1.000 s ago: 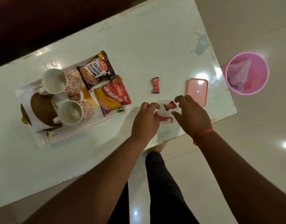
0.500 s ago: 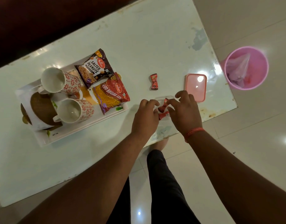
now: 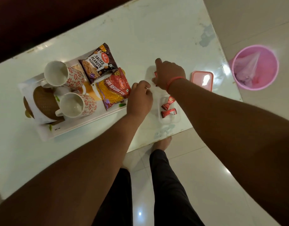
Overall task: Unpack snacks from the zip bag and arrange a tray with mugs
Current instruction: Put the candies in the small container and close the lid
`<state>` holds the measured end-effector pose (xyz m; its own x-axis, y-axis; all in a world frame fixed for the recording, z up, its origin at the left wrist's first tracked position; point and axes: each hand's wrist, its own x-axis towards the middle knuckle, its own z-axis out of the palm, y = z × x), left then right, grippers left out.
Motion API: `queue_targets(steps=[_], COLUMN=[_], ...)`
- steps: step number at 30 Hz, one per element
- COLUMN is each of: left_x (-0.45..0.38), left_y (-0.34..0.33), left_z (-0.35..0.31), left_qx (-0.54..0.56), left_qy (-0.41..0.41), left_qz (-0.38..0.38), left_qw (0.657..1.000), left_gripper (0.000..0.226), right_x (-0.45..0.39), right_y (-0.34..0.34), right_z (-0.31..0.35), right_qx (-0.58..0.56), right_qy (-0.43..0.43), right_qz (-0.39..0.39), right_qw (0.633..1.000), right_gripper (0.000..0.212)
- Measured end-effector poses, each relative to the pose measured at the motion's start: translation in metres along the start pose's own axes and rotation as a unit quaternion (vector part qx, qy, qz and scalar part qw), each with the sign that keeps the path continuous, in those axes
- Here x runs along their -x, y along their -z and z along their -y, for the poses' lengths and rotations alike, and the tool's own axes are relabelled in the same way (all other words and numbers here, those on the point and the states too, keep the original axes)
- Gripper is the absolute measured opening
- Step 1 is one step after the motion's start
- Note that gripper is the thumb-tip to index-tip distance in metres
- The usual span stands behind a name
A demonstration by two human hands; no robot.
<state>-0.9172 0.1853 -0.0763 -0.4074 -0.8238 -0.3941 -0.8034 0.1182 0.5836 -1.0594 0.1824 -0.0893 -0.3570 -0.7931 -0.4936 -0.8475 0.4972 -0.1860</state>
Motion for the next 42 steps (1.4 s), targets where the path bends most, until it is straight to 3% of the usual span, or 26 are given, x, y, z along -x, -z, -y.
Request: queue_targets(steps=[5,7,10,15,20,23,25,29,32,35,39,42], left_x=[-0.002,0.003,0.010,0.031,0.044,0.045,0.045,0.041,0.038,0.037,0.036,0.035], left_y=[0.000,0.001,0.002,0.000,-0.010,-0.013,-0.013,-0.013,-0.014,-0.016,-0.016,-0.012], left_z=[-0.007,-0.010,-0.010,-0.004,0.009,0.010,0.009,0.006,0.001,-0.004,-0.009,-0.011], left_qx=[0.033,0.078,0.165,0.237,0.212,0.194,0.184,0.168,0.168,0.171,0.167,0.161], left_qy=[0.061,0.090,0.120,0.148,0.168,0.179,0.172,0.151,0.142,0.139,0.132,0.116], left_qz=[0.037,0.041,0.030,0.019,0.036,0.039,0.045,0.049,0.047,0.054,0.060,0.041], left_qw=[0.997,0.992,0.979,0.960,0.962,0.964,0.967,0.973,0.974,0.974,0.975,0.979], left_gripper=[0.022,0.021,0.014,0.013,0.013,0.013,0.013,0.012,0.012,0.011,0.011,0.014], right_x=[0.006,0.016,0.037,0.092,0.130,0.133,0.128,0.109,0.092,0.082,0.076,0.075], right_y=[-0.006,-0.005,0.000,0.004,-0.012,-0.017,-0.014,-0.011,-0.019,-0.027,-0.029,-0.023], right_z=[-0.004,-0.008,-0.014,-0.037,-0.055,-0.057,-0.063,-0.098,-0.114,-0.107,-0.092,-0.085], right_qx=[-0.029,-0.065,-0.118,-0.089,0.044,0.059,-0.006,-0.142,-0.136,-0.112,-0.070,-0.127], right_qy=[0.031,0.041,0.052,0.127,0.219,0.237,0.187,-0.068,-0.221,-0.252,-0.244,-0.252], right_qz=[-0.096,-0.161,-0.198,-0.187,-0.129,-0.101,-0.110,-0.202,-0.159,-0.109,-0.101,-0.093], right_qw=[0.995,0.984,0.972,0.970,0.966,0.964,0.976,0.967,0.953,0.955,0.962,0.955], right_gripper=[0.024,0.020,0.021,0.018,0.029,0.037,0.042,0.046,0.068,0.082,0.079,0.074])
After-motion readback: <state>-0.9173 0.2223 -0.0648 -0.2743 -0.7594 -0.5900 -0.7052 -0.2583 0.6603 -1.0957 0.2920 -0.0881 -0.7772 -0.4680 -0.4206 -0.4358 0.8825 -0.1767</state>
